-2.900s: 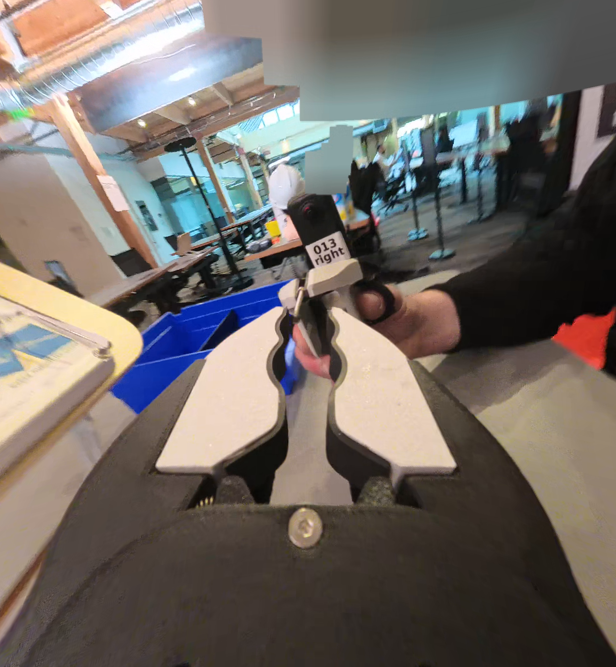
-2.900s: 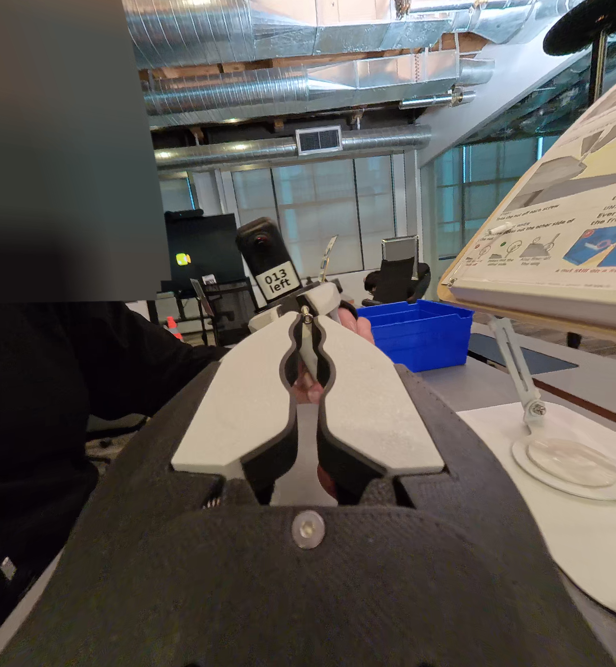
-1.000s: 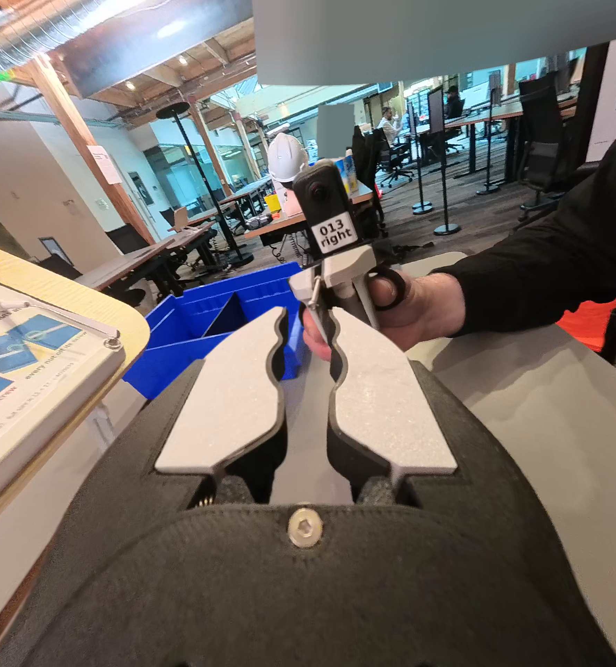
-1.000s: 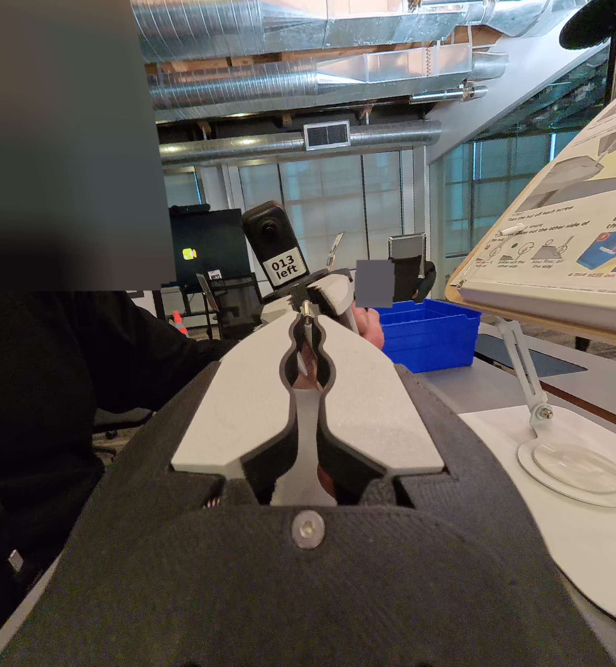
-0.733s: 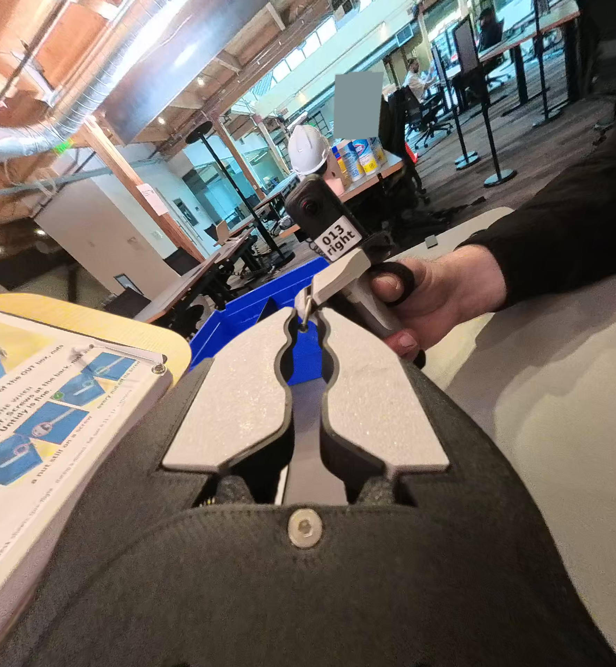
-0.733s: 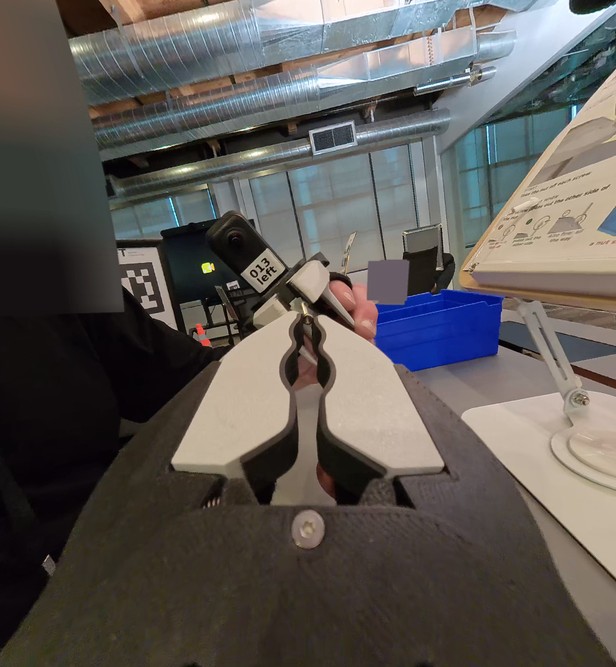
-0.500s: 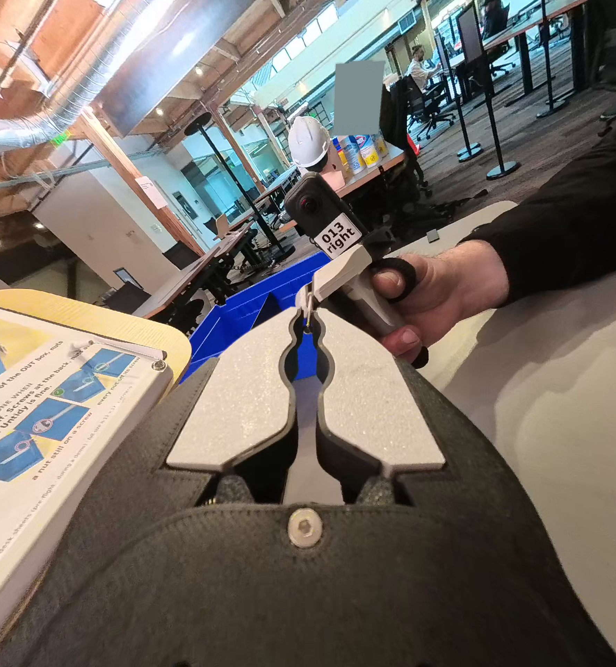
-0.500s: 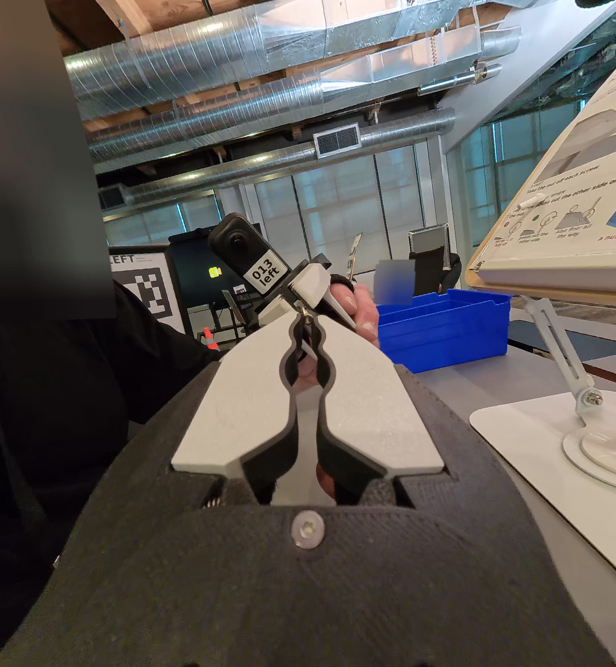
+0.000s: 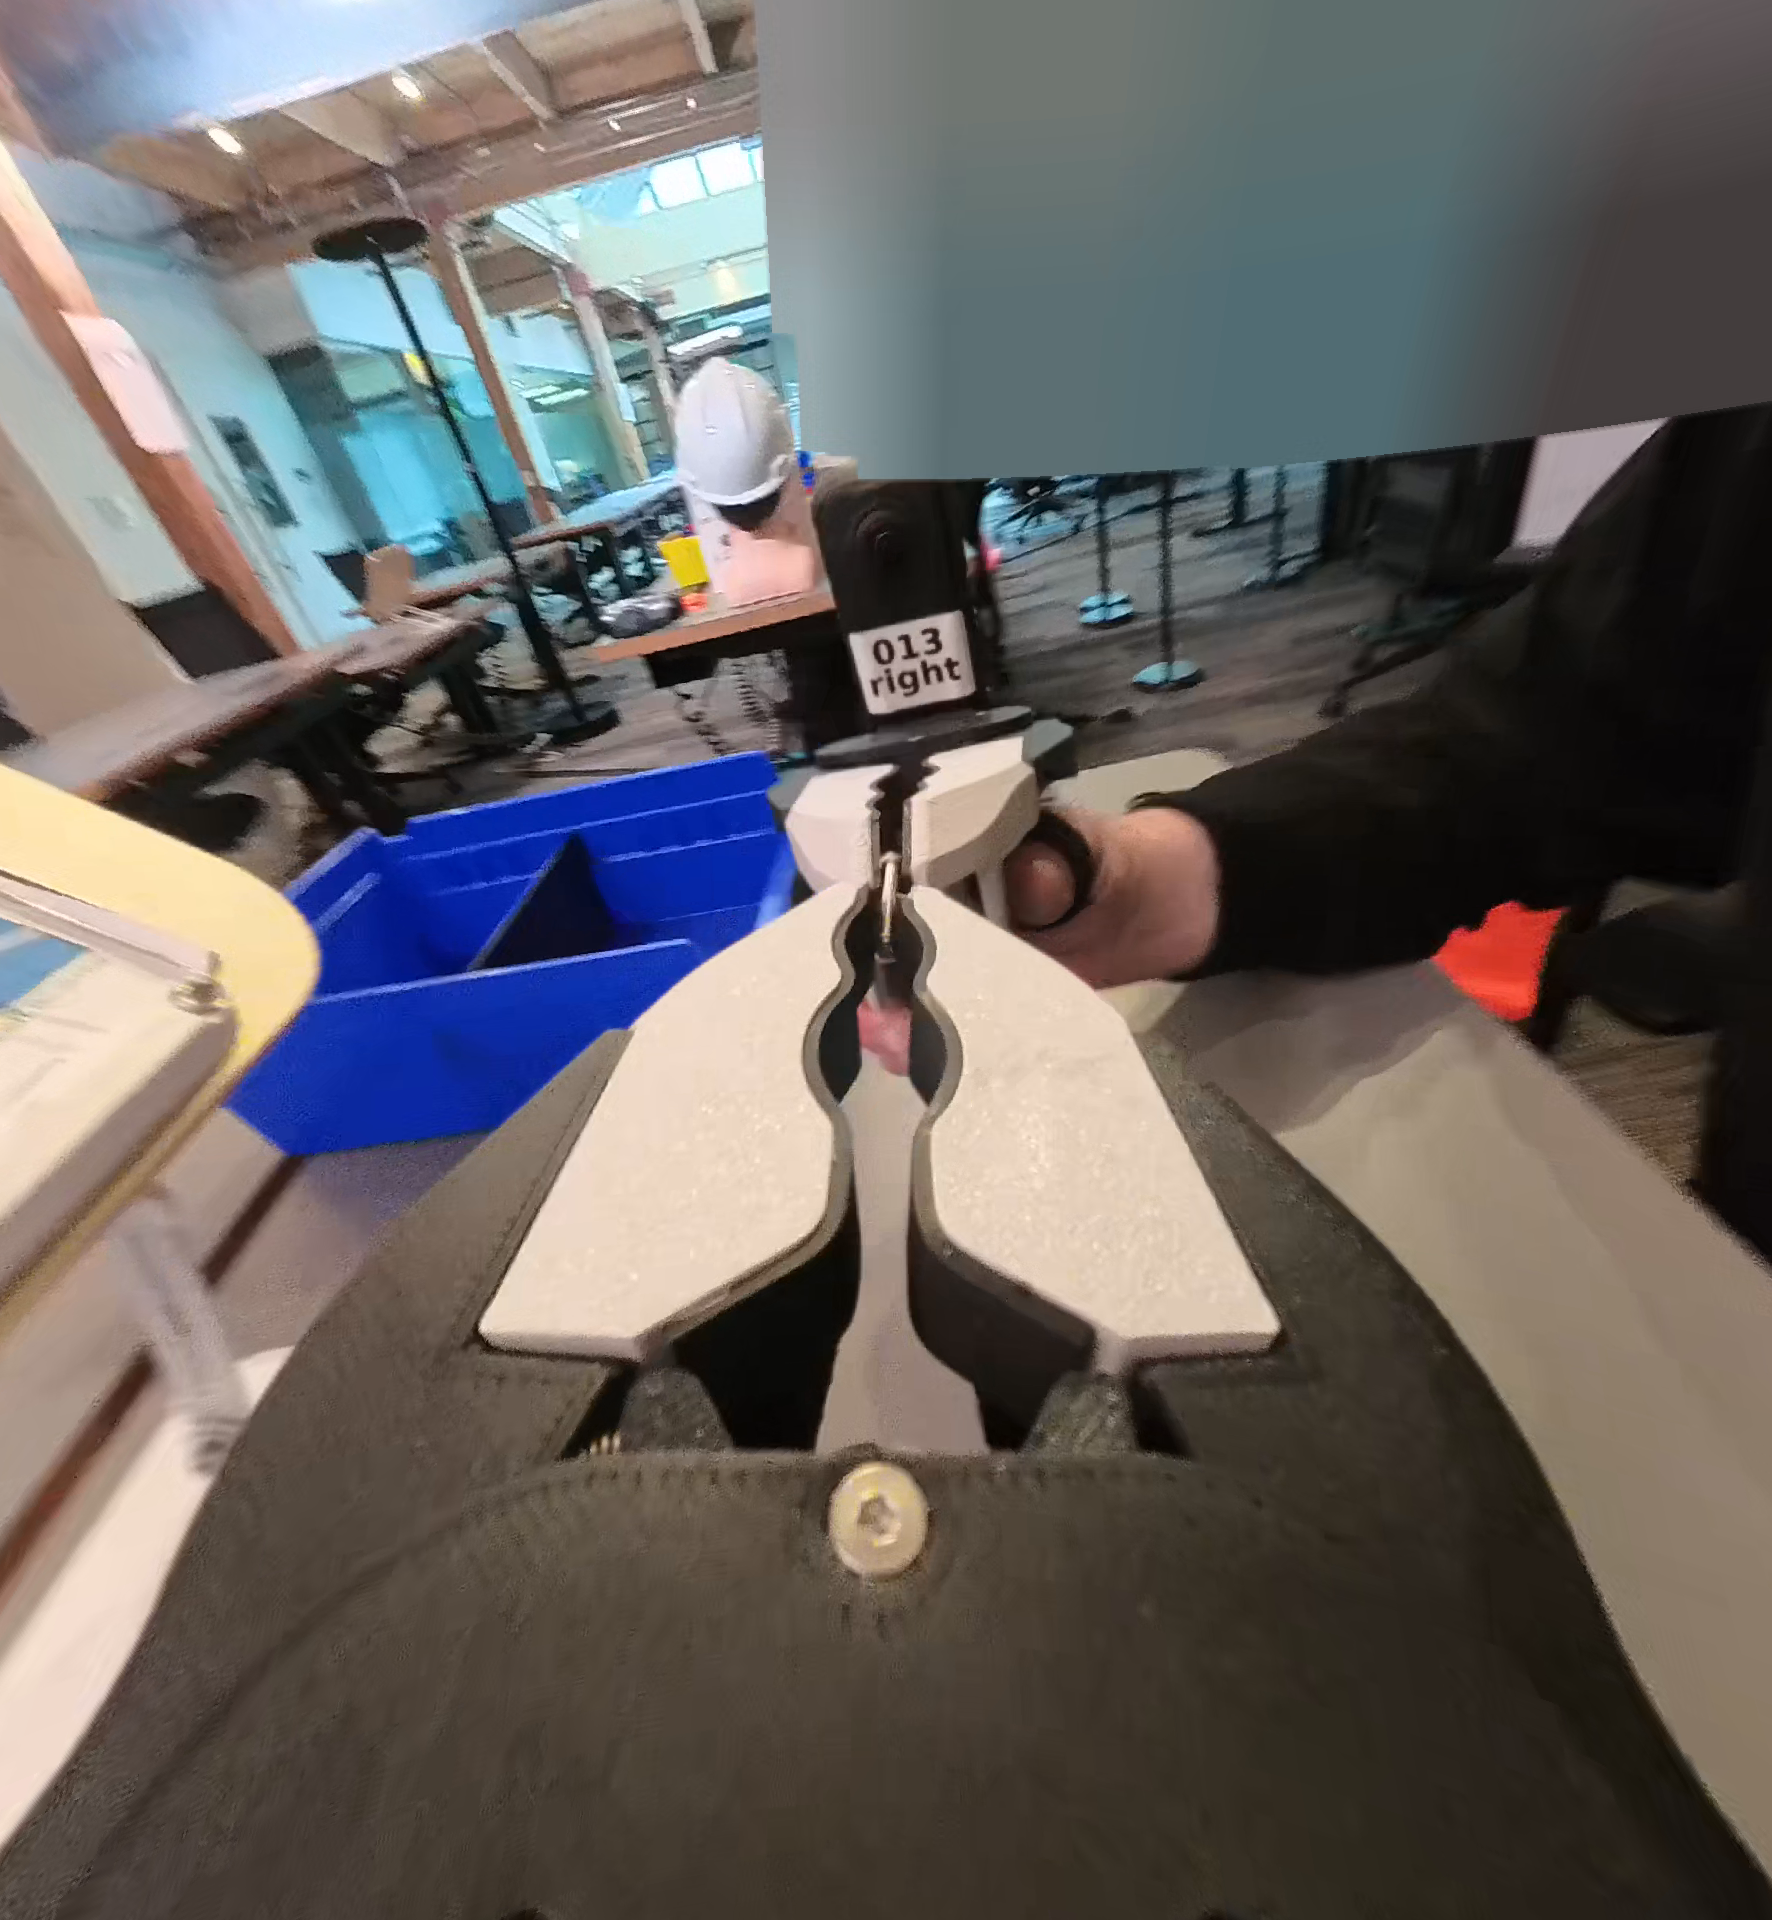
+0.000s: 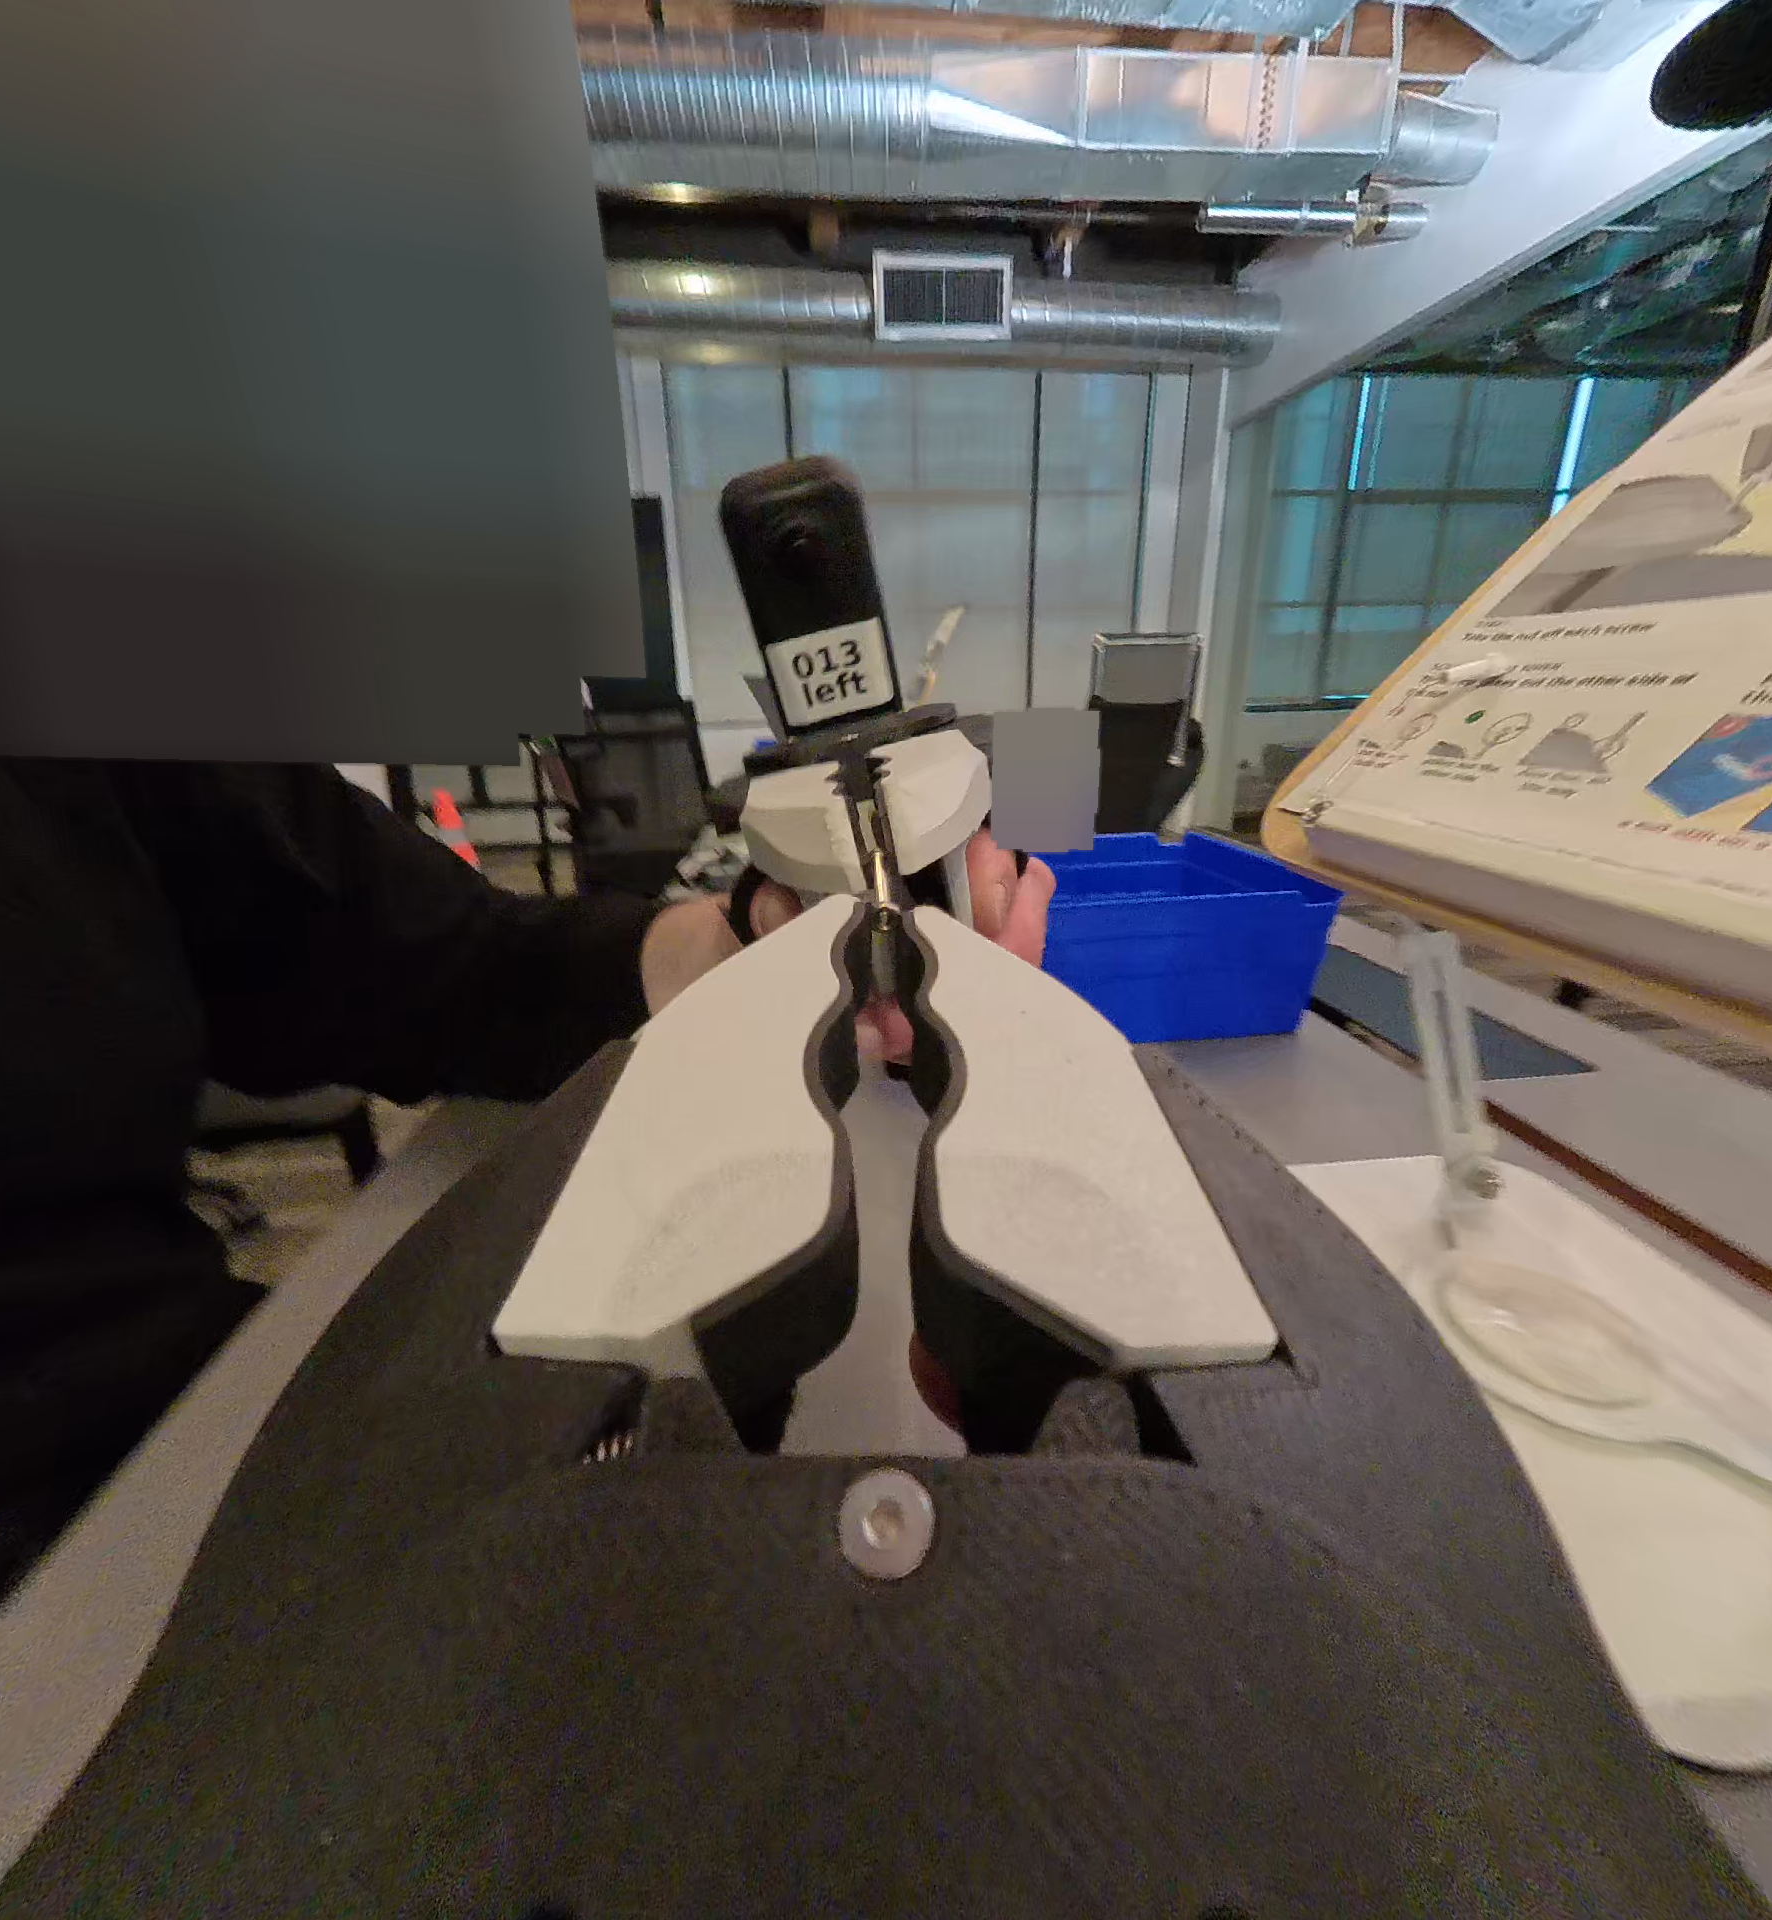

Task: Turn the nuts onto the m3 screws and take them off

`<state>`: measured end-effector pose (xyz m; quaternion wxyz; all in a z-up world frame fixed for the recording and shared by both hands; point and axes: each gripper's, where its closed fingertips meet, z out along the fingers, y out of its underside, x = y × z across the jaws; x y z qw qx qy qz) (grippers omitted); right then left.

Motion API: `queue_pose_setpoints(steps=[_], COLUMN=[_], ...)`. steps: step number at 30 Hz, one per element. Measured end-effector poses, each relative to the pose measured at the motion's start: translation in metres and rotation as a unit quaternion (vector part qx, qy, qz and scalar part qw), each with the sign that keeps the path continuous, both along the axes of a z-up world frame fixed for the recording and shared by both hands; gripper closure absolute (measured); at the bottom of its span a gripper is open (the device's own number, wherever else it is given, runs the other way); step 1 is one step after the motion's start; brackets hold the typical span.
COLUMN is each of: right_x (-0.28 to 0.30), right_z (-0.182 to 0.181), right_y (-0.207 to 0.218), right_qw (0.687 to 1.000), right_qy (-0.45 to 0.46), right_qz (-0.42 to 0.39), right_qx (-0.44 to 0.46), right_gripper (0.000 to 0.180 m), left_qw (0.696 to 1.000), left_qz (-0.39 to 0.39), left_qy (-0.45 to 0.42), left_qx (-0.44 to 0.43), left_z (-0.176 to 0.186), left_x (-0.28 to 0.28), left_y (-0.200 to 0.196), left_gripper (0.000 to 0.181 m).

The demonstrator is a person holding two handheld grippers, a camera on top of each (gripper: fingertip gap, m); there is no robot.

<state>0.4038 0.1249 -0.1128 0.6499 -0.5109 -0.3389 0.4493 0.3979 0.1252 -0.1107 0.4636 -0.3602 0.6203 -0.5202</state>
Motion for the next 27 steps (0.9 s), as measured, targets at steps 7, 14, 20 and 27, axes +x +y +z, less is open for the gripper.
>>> queue_pose_setpoints(steps=[7,14,20,27], right_x=[-0.004,-0.005,-0.008,0.008], right_z=[-0.001,-0.006,-0.009,0.004], right_y=[-0.005,-0.004,-0.004,0.004], right_qw=[0.979,0.898,0.879,0.971], right_qy=[-0.135,-0.292,-0.321,-0.147], right_qz=[-0.092,-0.208,-0.222,-0.148], right_qx=[0.120,0.255,0.273,0.116], right_gripper=[0.175,0.175,0.175,0.175], left_qw=[0.982,0.955,0.935,0.994], left_qz=[-0.100,-0.151,-0.187,-0.062], left_qy=[0.036,0.057,0.061,0.047], left_qx=[-0.159,-0.250,-0.296,-0.078], left_z=[-0.001,-0.007,-0.011,-0.021], left_x=[-0.004,-0.005,-0.007,-0.001], left_y=[-0.004,-0.002,-0.001,0.006], left_gripper=[0.178,0.178,0.178,0.156])
